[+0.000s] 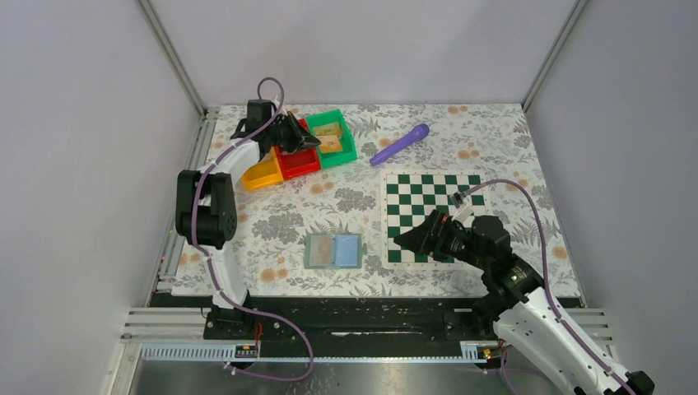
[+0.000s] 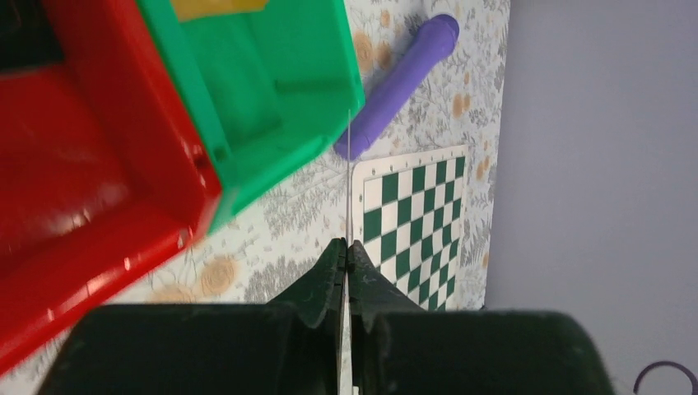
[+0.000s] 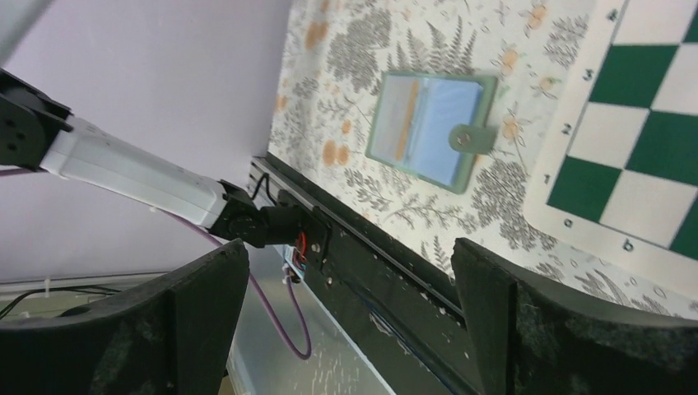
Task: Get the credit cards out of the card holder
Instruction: Place the credit card in the storage box.
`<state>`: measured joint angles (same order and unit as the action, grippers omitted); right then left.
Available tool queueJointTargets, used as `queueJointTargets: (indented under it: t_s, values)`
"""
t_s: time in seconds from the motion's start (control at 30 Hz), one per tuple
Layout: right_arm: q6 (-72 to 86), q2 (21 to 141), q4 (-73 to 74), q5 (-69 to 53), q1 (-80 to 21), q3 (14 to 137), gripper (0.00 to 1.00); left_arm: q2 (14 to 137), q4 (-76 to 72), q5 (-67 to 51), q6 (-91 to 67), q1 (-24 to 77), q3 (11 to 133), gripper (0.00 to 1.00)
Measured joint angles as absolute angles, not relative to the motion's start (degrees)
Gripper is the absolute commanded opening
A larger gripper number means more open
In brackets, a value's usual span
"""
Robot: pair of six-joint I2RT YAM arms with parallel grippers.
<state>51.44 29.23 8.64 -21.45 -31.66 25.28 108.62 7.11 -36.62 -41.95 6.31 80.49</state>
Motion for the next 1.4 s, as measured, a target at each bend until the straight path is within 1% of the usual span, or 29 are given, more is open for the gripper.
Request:
queueJointTargets:
  t_s: [0.13, 0.4, 0.57, 0.7, 0.8, 0.83, 1.03, 1.1, 1.17, 1.23, 1.33, 1.4]
  values:
    - [50.8, 32.2, 12.0, -22.0, -31.7, 26.8, 1.0, 116.3, 9.0, -36.7, -41.8, 6.1, 90.1, 0.0]
    - [50.3, 35.3, 14.1, -22.2, -31.7, 32.1, 1.0, 127.5, 11.1, -36.4, -41.5, 5.1, 103.8, 0.0]
    - [49.2, 37.9, 14.7, -22.1, -31.7, 35.9, 0.99, 133.0, 12.2, -36.0, -41.2, 4.9, 109.4, 0.0]
    - [49.0, 40.3, 14.6, -22.1, -31.7, 36.6, 1.0, 135.0, 12.4, -35.2, -40.9, 4.9, 111.0, 0.0]
    - [49.1, 41.6, 14.6, -22.1, -31.7, 36.6, 0.99, 135.5, 11.9, -34.9, -41.1, 4.9, 111.0, 0.09]
    - [49.1, 41.9, 14.5, -22.1, -31.7, 36.6, 0.99, 135.9, 11.8, -34.9, -41.3, 4.8, 111.3, 0.11]
    - [49.3, 43.4, 12.9, -22.2, -31.7, 36.6, 1.0, 137.8, 9.7, -35.0, -42.0, 4.8, 113.0, 0.12]
    - [49.3, 43.9, 12.5, -22.2, -31.7, 36.6, 0.99, 138.1, 9.3, -34.9, -42.0, 4.8, 113.5, 0.19]
    - [49.3, 44.6, 11.9, -22.5, -31.7, 36.6, 1.0, 138.1, 8.9, -34.9, -42.1, 4.8, 113.7, 0.22]
    - [49.4, 45.2, 11.3, -23.1, -31.7, 36.6, 1.0, 138.1, 8.5, -34.9, -42.3, 4.8, 114.0, 0.22]
    - [49.4, 45.8, 11.0, -23.5, -31.7, 36.6, 0.99, 138.1, 8.0, -34.9, -42.5, 4.8, 114.4, 0.16]
    - [49.4, 45.8, 10.9, -23.6, -31.7, 36.6, 0.99, 138.1, 7.8, -34.9, -42.7, 4.8, 115.0, 0.16]
